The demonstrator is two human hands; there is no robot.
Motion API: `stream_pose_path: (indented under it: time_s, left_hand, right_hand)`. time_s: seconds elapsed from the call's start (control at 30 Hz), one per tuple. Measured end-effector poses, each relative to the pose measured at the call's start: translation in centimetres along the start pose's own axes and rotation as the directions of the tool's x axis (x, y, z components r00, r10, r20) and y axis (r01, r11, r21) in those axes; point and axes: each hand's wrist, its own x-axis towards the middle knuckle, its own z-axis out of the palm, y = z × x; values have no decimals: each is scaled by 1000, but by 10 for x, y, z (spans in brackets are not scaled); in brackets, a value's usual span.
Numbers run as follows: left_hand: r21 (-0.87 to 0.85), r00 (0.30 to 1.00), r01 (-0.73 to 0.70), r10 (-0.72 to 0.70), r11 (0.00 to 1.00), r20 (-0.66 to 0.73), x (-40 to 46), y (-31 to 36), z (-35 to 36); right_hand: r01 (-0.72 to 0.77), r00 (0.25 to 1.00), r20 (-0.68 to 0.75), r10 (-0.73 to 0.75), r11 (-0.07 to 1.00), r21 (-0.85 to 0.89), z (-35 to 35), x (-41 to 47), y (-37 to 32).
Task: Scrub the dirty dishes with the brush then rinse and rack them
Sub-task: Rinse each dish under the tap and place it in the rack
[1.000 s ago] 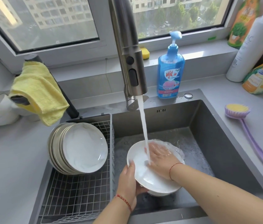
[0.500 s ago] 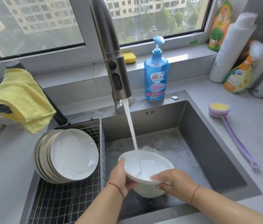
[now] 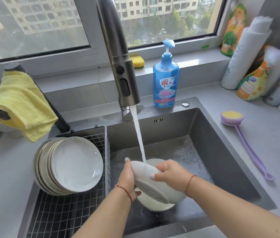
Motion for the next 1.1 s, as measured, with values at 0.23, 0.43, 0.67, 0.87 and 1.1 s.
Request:
stream_pose_path:
  time_s: [0.23,0.43,0.67,0.87,1.1]
  left_hand:
    - [-190,998,61,-58,980,19,17,-2,-17]
    - [-297,983,183,-166,937,81,19,-8,-19]
    - [-344,977,211,-191,915,93,17,-13,-15]
    - [-323,979,203,-181,924,97,4,-21,-4]
    - [-125,940,317,-294,940,175,-5,-37,5]
  right_hand:
    - [-83,996,-19,90,973,213,-6,36,-32]
    - [-207,972,-29,232,911,358,-13,70,-39]
    - [-312,912,85,401,544,779,-37,55,-9]
    - [-240,936,120,332,351,905,-59,37,42]
    - [-68,997,42,63,519,852,-86,17,77]
